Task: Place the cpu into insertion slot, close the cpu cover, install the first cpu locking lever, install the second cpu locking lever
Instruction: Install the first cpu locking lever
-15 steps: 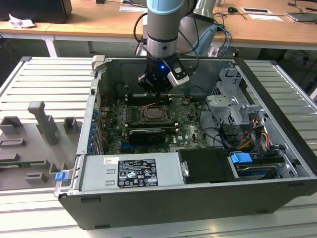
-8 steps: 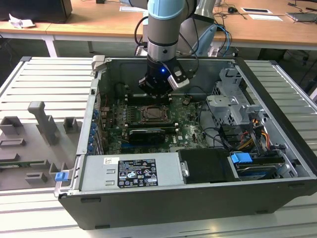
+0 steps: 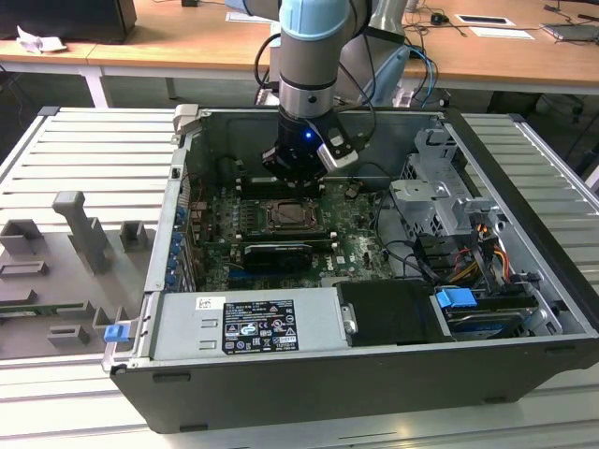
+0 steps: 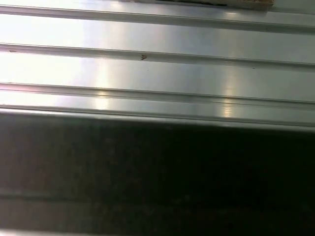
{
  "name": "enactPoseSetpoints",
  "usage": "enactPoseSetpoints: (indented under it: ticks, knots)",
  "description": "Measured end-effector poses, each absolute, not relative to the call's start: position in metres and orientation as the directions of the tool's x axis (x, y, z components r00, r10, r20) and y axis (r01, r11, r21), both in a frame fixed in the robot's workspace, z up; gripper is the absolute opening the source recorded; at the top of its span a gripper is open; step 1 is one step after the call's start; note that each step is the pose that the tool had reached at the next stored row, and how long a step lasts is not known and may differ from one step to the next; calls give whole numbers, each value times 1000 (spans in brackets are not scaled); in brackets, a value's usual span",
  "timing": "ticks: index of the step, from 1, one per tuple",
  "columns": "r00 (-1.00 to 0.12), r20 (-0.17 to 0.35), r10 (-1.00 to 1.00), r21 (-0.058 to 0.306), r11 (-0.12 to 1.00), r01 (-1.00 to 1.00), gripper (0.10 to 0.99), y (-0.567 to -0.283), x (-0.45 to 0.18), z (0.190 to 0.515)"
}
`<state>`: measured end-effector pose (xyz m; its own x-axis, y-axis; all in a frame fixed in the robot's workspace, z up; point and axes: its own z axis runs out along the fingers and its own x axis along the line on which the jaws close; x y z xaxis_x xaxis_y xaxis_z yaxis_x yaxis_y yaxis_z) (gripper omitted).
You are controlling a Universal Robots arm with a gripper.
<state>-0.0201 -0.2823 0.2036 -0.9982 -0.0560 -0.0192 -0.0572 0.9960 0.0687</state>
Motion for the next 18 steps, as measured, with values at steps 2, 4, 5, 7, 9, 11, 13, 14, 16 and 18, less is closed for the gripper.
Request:
enactPoseSetpoints:
  ticks: [2, 4, 5, 7, 9, 11, 13, 14, 16, 18]
  knots:
    - [-998, -20, -56, 69, 996, -57, 106, -282, -20, 205]
    - [-998, -19, -56, 69, 996, -57, 106, -283, -20, 205]
    - [-998, -19, -56, 69, 996, -57, 106, -283, -20, 206]
    - [-998, -19, -56, 69, 996, -57, 106, -283, -20, 206]
    - [-998, -19, -56, 67, 996, -57, 106, -283, -20, 205]
    - [-998, -19, -56, 65, 996, -57, 106, -283, -20, 204]
    - [-998, -19, -56, 63, 996, -57, 106, -283, -20, 204]
    - [-998, -19, -56, 61, 996, -57, 106, -283, -20, 204]
    - [-998, -19, -56, 60, 997, -57, 106, -283, -20, 203]
    - [-998, -19, -56, 59, 997, -57, 106, -283, -20, 201]
